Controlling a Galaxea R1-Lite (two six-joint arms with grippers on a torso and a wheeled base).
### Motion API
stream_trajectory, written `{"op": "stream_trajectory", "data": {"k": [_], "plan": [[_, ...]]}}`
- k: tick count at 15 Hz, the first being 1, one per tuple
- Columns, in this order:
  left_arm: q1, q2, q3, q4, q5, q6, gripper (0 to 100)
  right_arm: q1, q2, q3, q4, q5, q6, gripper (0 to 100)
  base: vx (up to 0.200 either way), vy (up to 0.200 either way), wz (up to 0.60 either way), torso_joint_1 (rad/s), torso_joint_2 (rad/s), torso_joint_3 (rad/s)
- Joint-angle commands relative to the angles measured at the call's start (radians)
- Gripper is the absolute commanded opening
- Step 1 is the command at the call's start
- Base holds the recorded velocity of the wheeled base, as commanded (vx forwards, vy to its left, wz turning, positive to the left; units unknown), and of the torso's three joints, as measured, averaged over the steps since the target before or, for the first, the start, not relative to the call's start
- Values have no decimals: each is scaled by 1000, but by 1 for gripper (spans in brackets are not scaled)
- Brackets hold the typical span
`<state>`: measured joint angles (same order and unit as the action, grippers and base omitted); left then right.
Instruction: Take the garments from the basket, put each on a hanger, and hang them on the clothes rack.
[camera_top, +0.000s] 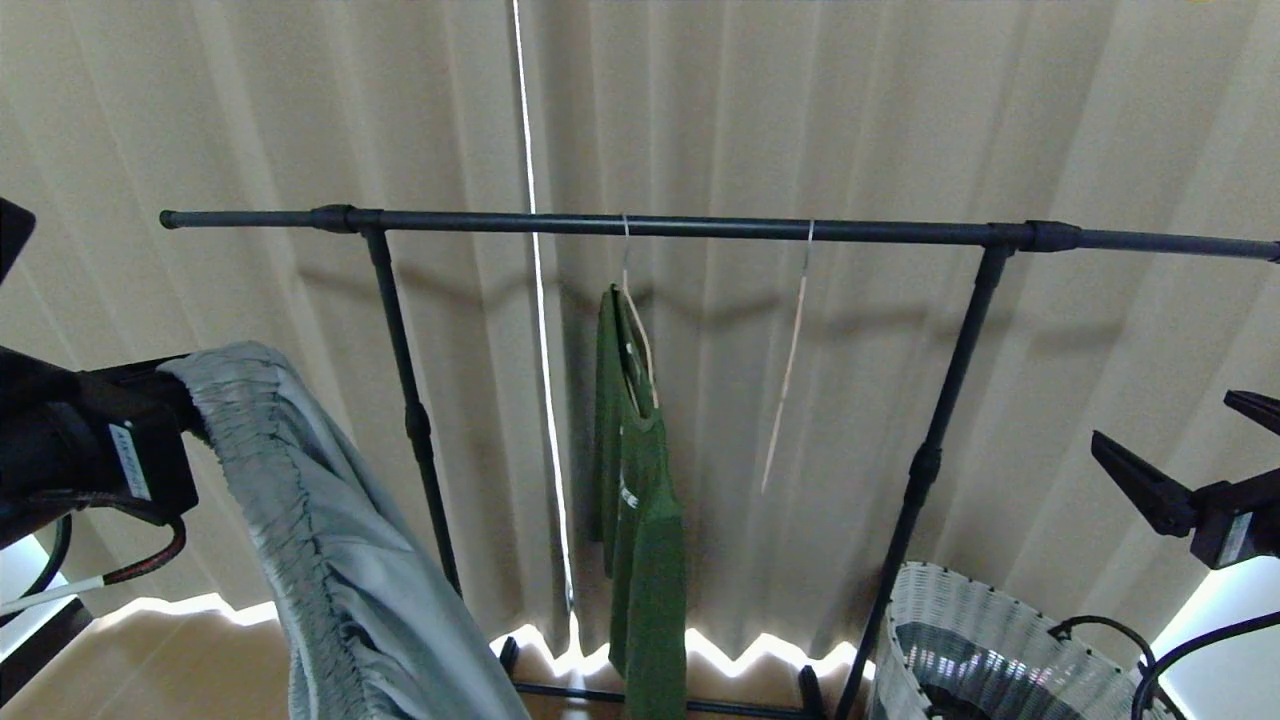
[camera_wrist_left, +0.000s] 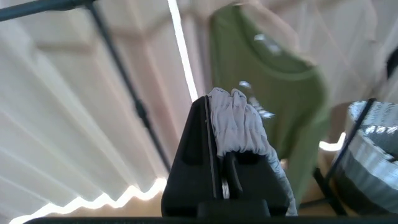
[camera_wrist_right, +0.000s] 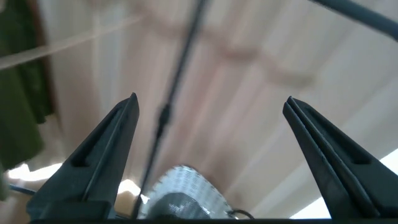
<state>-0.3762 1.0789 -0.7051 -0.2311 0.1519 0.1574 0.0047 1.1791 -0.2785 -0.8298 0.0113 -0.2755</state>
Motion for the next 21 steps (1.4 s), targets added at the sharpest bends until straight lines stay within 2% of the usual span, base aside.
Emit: {"op": "stream_trajectory", "data": {"k": [1, 8, 12, 14, 17, 21], "plan": [[-1, 3, -1, -1, 0, 2, 0, 0, 0, -2, 0, -1, 1, 100, 0, 200, 0, 2, -2, 2], [-1, 4, 1, -1, 0, 2, 0, 0, -10, 4, 1, -1, -1, 100, 0, 200, 0, 2, 4, -1], [-4, 4, 16, -2, -2, 4, 0, 5, -10, 28, 9, 4, -1, 100, 0, 0, 0, 0, 0, 0], [-6, 1, 30, -7, -2, 13, 0, 8, -9, 33, 12, 32, -1, 100, 0, 0, 0, 0, 0, 0], [-6, 7, 41, -45, -2, 13, 0, 8, -6, 30, 17, 33, -4, 100, 0, 0, 0, 0, 0, 0], [-3, 21, 36, -45, -2, 11, 0, 9, -3, 22, 17, 32, -4, 100, 50, 0, 0, 1, 1, -1]]}}
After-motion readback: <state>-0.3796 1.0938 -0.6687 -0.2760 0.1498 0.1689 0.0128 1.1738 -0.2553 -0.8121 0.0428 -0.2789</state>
